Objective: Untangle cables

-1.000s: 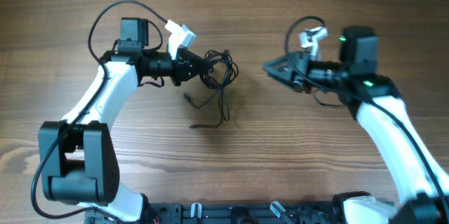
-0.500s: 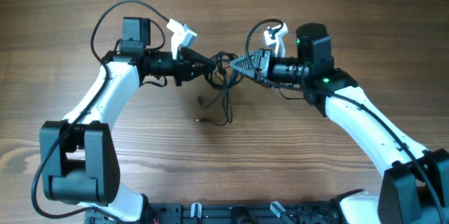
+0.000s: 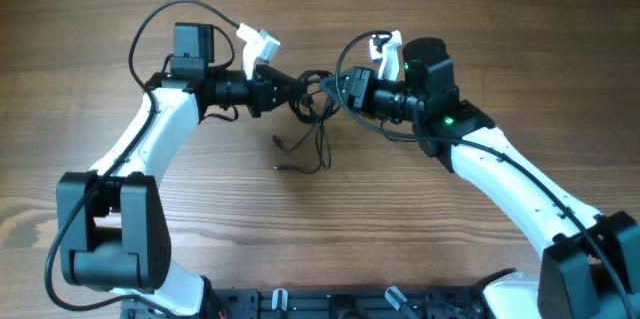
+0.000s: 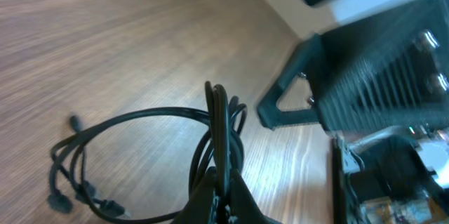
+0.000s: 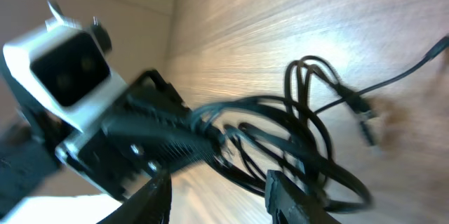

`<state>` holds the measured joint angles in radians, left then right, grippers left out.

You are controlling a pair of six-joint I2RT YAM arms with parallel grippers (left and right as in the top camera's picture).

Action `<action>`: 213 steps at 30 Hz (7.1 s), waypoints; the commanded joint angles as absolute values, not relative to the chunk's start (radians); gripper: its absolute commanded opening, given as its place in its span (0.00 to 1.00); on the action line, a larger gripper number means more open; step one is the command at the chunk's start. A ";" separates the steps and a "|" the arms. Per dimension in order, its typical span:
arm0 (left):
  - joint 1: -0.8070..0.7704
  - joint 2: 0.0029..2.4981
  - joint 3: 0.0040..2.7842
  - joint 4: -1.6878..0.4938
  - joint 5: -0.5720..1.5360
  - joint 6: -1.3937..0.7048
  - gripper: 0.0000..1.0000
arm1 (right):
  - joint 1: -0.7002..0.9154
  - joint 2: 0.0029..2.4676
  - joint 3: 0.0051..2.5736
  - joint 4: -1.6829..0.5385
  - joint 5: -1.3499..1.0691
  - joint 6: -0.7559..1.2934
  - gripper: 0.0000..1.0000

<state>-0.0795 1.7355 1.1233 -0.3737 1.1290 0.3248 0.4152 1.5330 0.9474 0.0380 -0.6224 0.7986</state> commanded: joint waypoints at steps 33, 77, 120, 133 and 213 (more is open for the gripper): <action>-0.165 1.846 1.124 -0.251 0.731 -0.192 0.06 | 0.543 1.893 0.957 0.205 -0.131 0.315 0.40; -0.213 1.846 1.124 -0.262 0.600 -0.278 0.04 | 0.547 1.980 0.957 0.267 -0.068 0.352 0.24; -0.249 1.961 1.124 -0.187 0.474 -0.319 0.04 | 0.595 1.972 0.958 0.258 -0.075 0.261 0.04; -0.191 1.894 1.124 -0.199 0.550 -0.315 0.04 | 0.595 1.481 0.958 0.023 -0.235 0.236 0.04; -0.237 1.894 1.124 -0.216 0.383 -0.274 0.04 | 0.500 1.370 0.957 0.066 -0.439 0.268 0.04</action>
<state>-0.2405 1.8996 1.1229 -0.2161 0.4156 -0.2726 0.4984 1.4147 0.9562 0.0715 -0.4564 0.2668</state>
